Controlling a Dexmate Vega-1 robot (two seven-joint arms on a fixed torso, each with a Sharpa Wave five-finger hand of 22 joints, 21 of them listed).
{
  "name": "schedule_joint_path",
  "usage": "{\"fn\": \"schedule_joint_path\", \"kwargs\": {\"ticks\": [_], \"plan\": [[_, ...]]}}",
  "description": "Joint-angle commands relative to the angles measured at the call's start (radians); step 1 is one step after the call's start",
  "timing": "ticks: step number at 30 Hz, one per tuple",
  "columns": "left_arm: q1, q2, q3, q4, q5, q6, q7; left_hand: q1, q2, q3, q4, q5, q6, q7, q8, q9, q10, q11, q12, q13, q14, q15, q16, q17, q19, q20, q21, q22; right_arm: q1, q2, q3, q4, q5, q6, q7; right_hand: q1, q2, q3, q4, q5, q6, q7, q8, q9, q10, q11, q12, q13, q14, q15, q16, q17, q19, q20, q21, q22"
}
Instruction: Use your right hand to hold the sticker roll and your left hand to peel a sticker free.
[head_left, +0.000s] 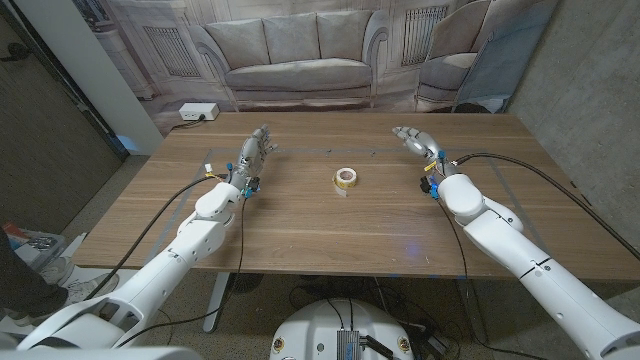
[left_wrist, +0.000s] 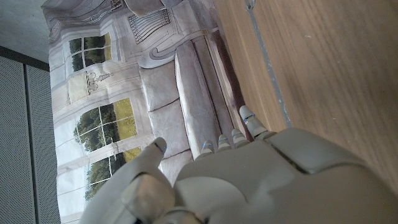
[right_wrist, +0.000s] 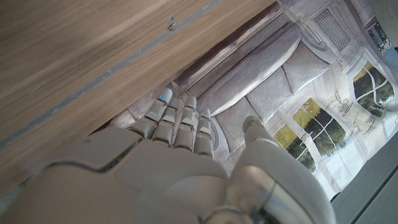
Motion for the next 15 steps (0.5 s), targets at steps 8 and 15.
{"fn": "schedule_joint_path", "kwargs": {"ticks": [8, 15], "plan": [[-0.027, -0.001, 0.008, 0.032, -0.004, -0.001, -0.038, 0.007, 0.033, 0.007, -0.006, -0.005, -0.113, -0.004, 0.006, 0.005, -0.086, 0.006, 0.004, 0.004, -0.141, 0.007, -0.002, 0.002, -0.184, 0.017, -0.006, 0.002, 0.033, -0.070, -0.133, -0.169, -0.213, -0.286, -0.063, 0.007, 0.015, 0.017, 0.003, 0.010, 0.040, 0.011, 0.006, 0.003, 0.035, 0.010, 0.013, 0.002, 0.039, -0.001, 0.010, 0.002, 0.029, 0.011, 0.007, 0.006], [-0.034, -0.007, 0.009, 0.045, -0.006, -0.007, -0.045, 0.009, 0.033, 0.009, -0.006, -0.007, -0.112, -0.004, 0.004, 0.005, -0.086, 0.003, 0.003, 0.004, -0.139, 0.005, -0.002, 0.003, -0.183, 0.019, -0.007, 0.003, 0.066, -0.088, -0.202, -0.206, -0.294, -0.383, -0.056, 0.007, 0.017, 0.021, 0.004, 0.011, 0.047, 0.009, 0.006, 0.003, 0.039, 0.010, 0.013, 0.002, 0.042, -0.004, 0.007, 0.001, 0.034, 0.011, 0.007, 0.006]]}}
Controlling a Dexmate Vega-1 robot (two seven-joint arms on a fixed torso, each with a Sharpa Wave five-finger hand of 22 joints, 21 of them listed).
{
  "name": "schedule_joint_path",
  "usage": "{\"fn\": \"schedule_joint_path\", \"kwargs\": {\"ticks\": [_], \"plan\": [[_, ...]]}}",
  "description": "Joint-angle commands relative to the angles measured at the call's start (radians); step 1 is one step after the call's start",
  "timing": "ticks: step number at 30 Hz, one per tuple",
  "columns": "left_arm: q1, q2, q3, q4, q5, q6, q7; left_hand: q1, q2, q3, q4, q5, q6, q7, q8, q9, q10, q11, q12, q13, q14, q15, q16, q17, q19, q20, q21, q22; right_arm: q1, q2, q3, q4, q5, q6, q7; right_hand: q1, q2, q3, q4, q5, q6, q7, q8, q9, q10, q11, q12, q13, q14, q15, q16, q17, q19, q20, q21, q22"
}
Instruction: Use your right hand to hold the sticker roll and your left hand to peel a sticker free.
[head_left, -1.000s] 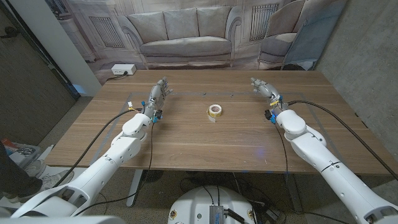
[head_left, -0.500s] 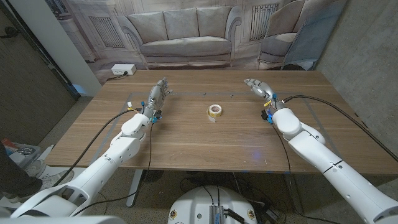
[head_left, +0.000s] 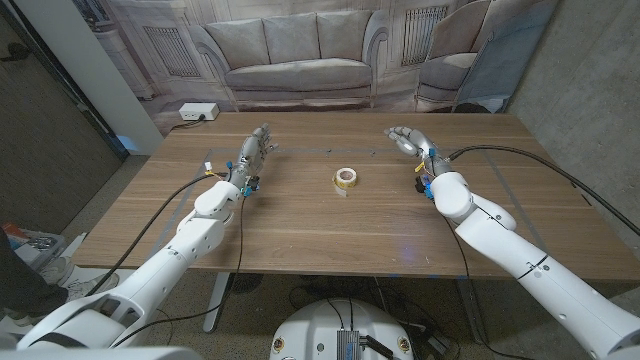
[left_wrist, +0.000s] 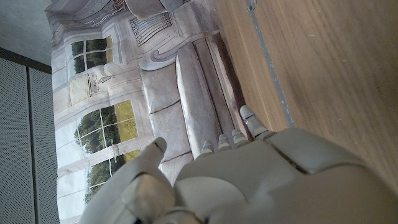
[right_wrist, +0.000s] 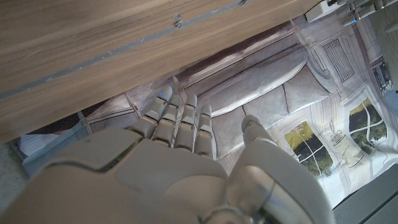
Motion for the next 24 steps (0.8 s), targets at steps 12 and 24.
{"fn": "schedule_joint_path", "kwargs": {"ticks": [12, 24], "plan": [[-0.029, -0.007, 0.007, 0.048, -0.005, -0.008, -0.033, 0.009, 0.029, 0.006, 0.000, -0.009, -0.110, -0.005, 0.002, 0.005, -0.085, 0.004, 0.001, 0.005, -0.133, 0.000, -0.004, 0.003, -0.181, 0.012, -0.008, 0.003, 0.110, -0.055, -0.220, -0.113, -0.311, -0.362, 0.022, 0.029, 0.016, 0.026, -0.016, 0.010, 0.016, -0.011, 0.000, 0.003, 0.007, -0.024, -0.002, 0.002, 0.005, -0.026, -0.008, -0.001, 0.004, -0.011, 0.003, 0.001], [-0.050, -0.017, 0.014, 0.076, -0.005, -0.009, -0.053, 0.011, 0.028, 0.007, 0.001, -0.014, -0.107, -0.004, 0.000, 0.006, -0.083, 0.005, -0.001, 0.005, -0.132, 0.001, -0.005, 0.004, -0.179, 0.013, -0.012, 0.004, 0.184, -0.058, -0.353, -0.138, -0.454, -0.499, 0.075, 0.070, 0.012, 0.038, -0.046, 0.009, 0.035, -0.026, 0.000, 0.004, 0.015, -0.044, -0.005, 0.001, 0.012, -0.046, -0.012, -0.004, 0.021, -0.011, 0.005, 0.001]]}}
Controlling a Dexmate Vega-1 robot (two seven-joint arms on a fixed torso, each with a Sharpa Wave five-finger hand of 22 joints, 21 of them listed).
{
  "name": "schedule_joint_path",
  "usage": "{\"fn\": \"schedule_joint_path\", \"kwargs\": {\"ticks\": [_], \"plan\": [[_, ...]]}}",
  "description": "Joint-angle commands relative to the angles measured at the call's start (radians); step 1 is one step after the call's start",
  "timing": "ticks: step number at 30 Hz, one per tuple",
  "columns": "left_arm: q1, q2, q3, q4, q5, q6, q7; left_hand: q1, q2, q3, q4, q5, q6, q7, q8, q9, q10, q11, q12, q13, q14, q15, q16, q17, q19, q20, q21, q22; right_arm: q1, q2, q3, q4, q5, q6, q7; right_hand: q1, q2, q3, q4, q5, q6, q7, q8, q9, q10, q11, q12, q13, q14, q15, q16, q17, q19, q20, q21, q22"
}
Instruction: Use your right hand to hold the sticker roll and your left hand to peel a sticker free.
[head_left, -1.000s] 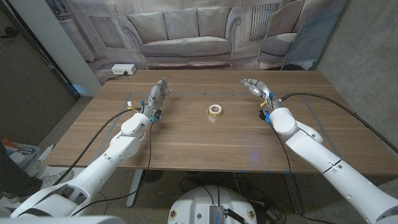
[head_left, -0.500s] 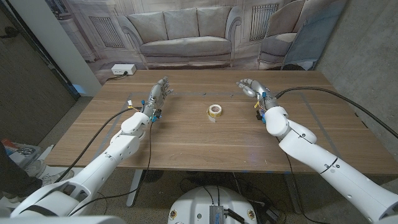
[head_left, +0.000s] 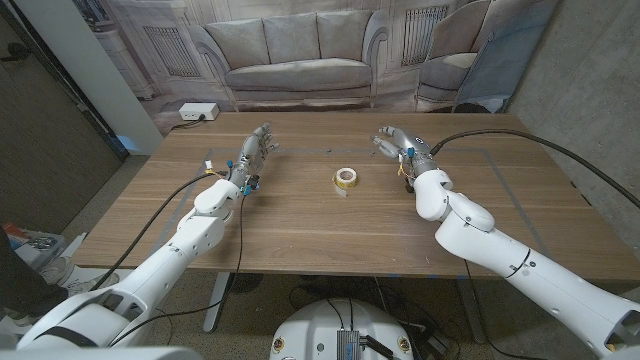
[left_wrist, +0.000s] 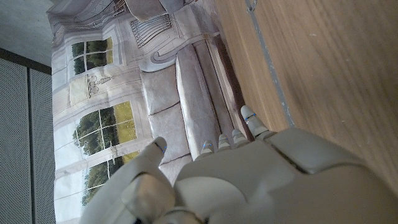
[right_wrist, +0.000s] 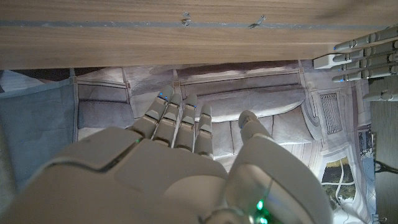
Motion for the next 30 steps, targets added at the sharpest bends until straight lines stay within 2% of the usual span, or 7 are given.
{"fn": "schedule_joint_path", "kwargs": {"ticks": [1, 4, 14, 18, 25, 30], "plan": [[-0.018, -0.011, 0.006, 0.026, 0.002, -0.002, -0.009, 0.008, 0.026, 0.007, 0.001, -0.003, -0.108, -0.004, 0.000, 0.006, -0.083, 0.005, -0.001, 0.005, -0.132, 0.002, -0.001, 0.001, -0.179, 0.002, -0.005, 0.001, 0.066, -0.005, -0.125, -0.029, -0.145, -0.138, 0.046, 0.024, -0.001, 0.004, -0.015, 0.001, 0.016, -0.008, 0.000, 0.004, 0.004, -0.015, 0.001, 0.001, 0.004, -0.010, -0.003, -0.001, 0.011, -0.002, 0.005, 0.001], [-0.023, -0.014, 0.009, 0.033, 0.002, -0.003, -0.015, 0.008, 0.025, 0.008, 0.001, -0.004, -0.108, -0.003, -0.001, 0.006, -0.084, 0.005, -0.002, 0.005, -0.132, 0.002, -0.001, 0.001, -0.180, 0.002, -0.006, 0.001, 0.082, -0.005, -0.157, -0.034, -0.184, -0.174, 0.060, 0.036, -0.001, 0.007, -0.023, 0.001, 0.026, -0.010, 0.002, 0.004, 0.008, -0.020, 0.001, 0.001, 0.009, -0.014, -0.003, -0.001, 0.017, -0.001, 0.006, 0.001], [-0.033, -0.022, 0.013, 0.050, 0.003, -0.007, -0.022, 0.009, 0.025, 0.009, 0.002, -0.006, -0.103, -0.003, -0.001, 0.006, -0.082, 0.002, -0.002, 0.006, -0.132, 0.002, -0.002, 0.002, -0.178, 0.002, -0.008, 0.001, 0.136, -0.003, -0.246, -0.049, -0.283, -0.275, 0.132, 0.045, -0.011, 0.001, -0.031, -0.004, 0.044, -0.021, 0.005, 0.005, 0.014, -0.027, 0.000, 0.001, 0.007, -0.019, -0.005, 0.000, 0.020, -0.001, 0.005, 0.001], [-0.034, -0.026, 0.013, 0.052, 0.003, -0.006, -0.020, 0.010, 0.025, 0.009, 0.002, -0.007, -0.098, -0.002, 0.001, 0.006, -0.082, 0.004, -0.003, 0.006, -0.132, 0.002, -0.002, 0.002, -0.177, 0.003, -0.009, 0.002, 0.164, 0.005, -0.286, -0.044, -0.318, -0.306, 0.171, 0.018, -0.061, -0.036, -0.028, -0.025, 0.046, -0.020, -0.002, 0.005, 0.012, -0.028, -0.005, 0.001, 0.001, -0.015, -0.009, 0.003, 0.025, 0.006, 0.002, 0.000], [-0.036, -0.026, 0.013, 0.053, 0.002, -0.004, -0.023, 0.010, 0.026, 0.010, 0.003, -0.009, -0.098, -0.002, 0.000, 0.006, -0.082, 0.006, -0.003, 0.006, -0.132, 0.002, -0.003, 0.002, -0.177, 0.002, -0.011, 0.002, 0.171, 0.018, -0.304, -0.026, -0.334, -0.291, 0.160, 0.002, -0.087, -0.060, -0.025, -0.035, 0.061, -0.020, -0.001, 0.005, 0.012, -0.029, -0.007, 0.002, -0.001, -0.011, -0.010, 0.004, 0.031, 0.015, -0.001, -0.001], [-0.036, -0.025, 0.015, 0.051, 0.008, -0.001, -0.016, 0.011, 0.026, 0.011, 0.003, -0.011, -0.096, -0.002, 0.000, 0.006, -0.083, 0.006, -0.005, 0.006, -0.132, 0.003, -0.003, 0.002, -0.177, 0.002, -0.013, 0.002, 0.177, 0.031, -0.325, -0.009, -0.363, -0.301, 0.155, 0.004, -0.107, -0.076, -0.032, -0.036, 0.086, -0.024, 0.003, 0.006, 0.047, -0.038, 0.003, 0.002, 0.032, -0.028, -0.002, 0.002, 0.059, 0.019, 0.004, -0.002]]}}
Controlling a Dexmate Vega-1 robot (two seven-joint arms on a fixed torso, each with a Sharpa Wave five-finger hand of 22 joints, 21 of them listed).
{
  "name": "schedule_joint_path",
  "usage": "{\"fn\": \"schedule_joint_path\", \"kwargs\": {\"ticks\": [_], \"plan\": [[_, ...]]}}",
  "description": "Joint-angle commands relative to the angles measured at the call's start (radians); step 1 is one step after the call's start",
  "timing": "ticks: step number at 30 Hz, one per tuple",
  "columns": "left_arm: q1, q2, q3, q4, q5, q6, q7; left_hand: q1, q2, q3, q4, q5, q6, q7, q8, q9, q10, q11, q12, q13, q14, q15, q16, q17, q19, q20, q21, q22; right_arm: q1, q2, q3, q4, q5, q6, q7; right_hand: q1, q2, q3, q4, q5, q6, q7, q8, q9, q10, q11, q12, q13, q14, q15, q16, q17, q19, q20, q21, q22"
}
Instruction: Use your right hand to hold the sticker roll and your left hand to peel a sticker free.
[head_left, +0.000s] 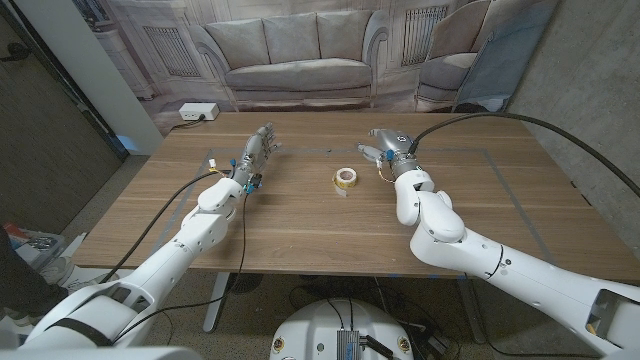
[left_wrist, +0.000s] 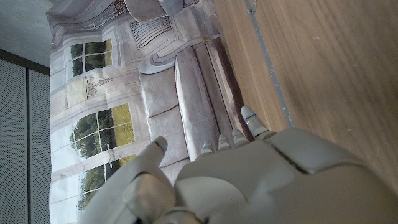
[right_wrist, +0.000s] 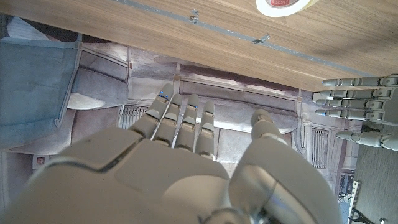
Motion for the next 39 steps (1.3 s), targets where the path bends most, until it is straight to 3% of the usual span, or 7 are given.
{"fn": "schedule_joint_path", "kwargs": {"ticks": [1, 9, 13, 20, 26, 39], "plan": [[-0.004, -0.003, 0.001, 0.005, -0.002, 0.001, -0.004, 0.004, 0.020, 0.008, 0.000, -0.003, -0.096, -0.002, -0.001, 0.002, -0.081, 0.005, -0.004, 0.001, -0.132, 0.003, -0.003, 0.002, -0.176, 0.003, -0.005, 0.002, 0.026, 0.021, -0.057, 0.027, -0.061, -0.025, 0.012, 0.003, -0.022, -0.011, -0.002, -0.001, 0.021, -0.002, 0.003, 0.006, 0.025, -0.005, 0.011, 0.002, 0.026, -0.011, 0.009, 0.002, 0.024, 0.004, 0.004, 0.001], [-0.001, 0.000, 0.003, -0.004, 0.007, 0.008, 0.013, 0.005, 0.021, 0.010, 0.001, -0.005, -0.092, -0.002, 0.000, 0.002, -0.083, 0.004, -0.006, 0.001, -0.132, 0.002, -0.004, 0.002, -0.175, 0.002, -0.007, 0.002, 0.040, 0.043, -0.085, 0.056, -0.094, -0.036, 0.015, -0.002, -0.049, -0.029, -0.006, 0.002, 0.041, -0.006, 0.006, 0.006, 0.042, -0.007, 0.015, 0.003, 0.034, -0.016, 0.008, 0.002, 0.035, 0.008, 0.003, 0.000], [-0.005, -0.003, 0.003, 0.004, 0.005, 0.005, 0.007, 0.005, 0.021, 0.010, 0.001, -0.006, -0.091, -0.001, -0.001, 0.002, -0.081, 0.005, -0.006, 0.001, -0.132, 0.001, -0.004, 0.003, -0.174, 0.002, -0.008, 0.002, 0.041, 0.067, -0.104, 0.082, -0.125, -0.046, -0.010, 0.023, -0.076, -0.039, -0.023, 0.012, 0.087, -0.012, 0.018, 0.008, 0.085, -0.016, 0.028, 0.005, 0.058, -0.034, 0.009, 0.000, 0.059, 0.010, 0.004, -0.001], [-0.009, -0.008, 0.003, 0.011, 0.004, 0.004, 0.007, 0.006, 0.022, 0.011, 0.002, -0.007, -0.090, 0.000, -0.001, 0.002, -0.082, 0.005, -0.006, 0.001, -0.132, 0.000, -0.004, 0.003, -0.174, 0.002, -0.009, 0.002, 0.049, 0.092, -0.122, 0.109, -0.146, -0.059, -0.005, 0.069, -0.088, -0.038, -0.037, 0.023, 0.124, -0.022, 0.028, 0.011, 0.109, -0.029, 0.032, 0.006, 0.076, -0.052, 0.008, 0.000, 0.085, 0.005, 0.005, -0.002], [-0.014, -0.012, 0.006, 0.021, 0.003, 0.007, 0.002, 0.006, 0.022, 0.012, 0.003, -0.008, -0.092, -0.002, -0.003, 0.002, -0.081, 0.003, -0.007, 0.002, -0.132, 0.000, -0.004, 0.003, -0.175, 0.003, -0.011, 0.003, 0.059, 0.112, -0.141, 0.130, -0.156, -0.073, 0.017, 0.083, -0.092, -0.038, -0.040, 0.026, 0.123, -0.023, 0.026, 0.011, 0.104, -0.030, 0.028, 0.006, 0.075, -0.053, 0.006, 0.000, 0.088, 0.004, 0.004, -0.002], [-0.019, -0.019, 0.008, 0.031, 0.003, 0.006, -0.001, 0.005, 0.024, 0.013, 0.006, -0.010, -0.092, 0.000, -0.004, 0.002, -0.082, 0.005, -0.008, 0.002, -0.132, 0.001, -0.005, 0.003, -0.176, 0.004, -0.014, 0.003, 0.058, 0.141, -0.163, 0.179, -0.162, -0.049, -0.007, 0.127, -0.140, -0.055, -0.045, 0.040, 0.143, -0.034, 0.029, 0.014, 0.126, -0.049, 0.030, 0.008, 0.099, -0.069, 0.006, 0.000, 0.126, -0.004, 0.008, -0.002]]}}
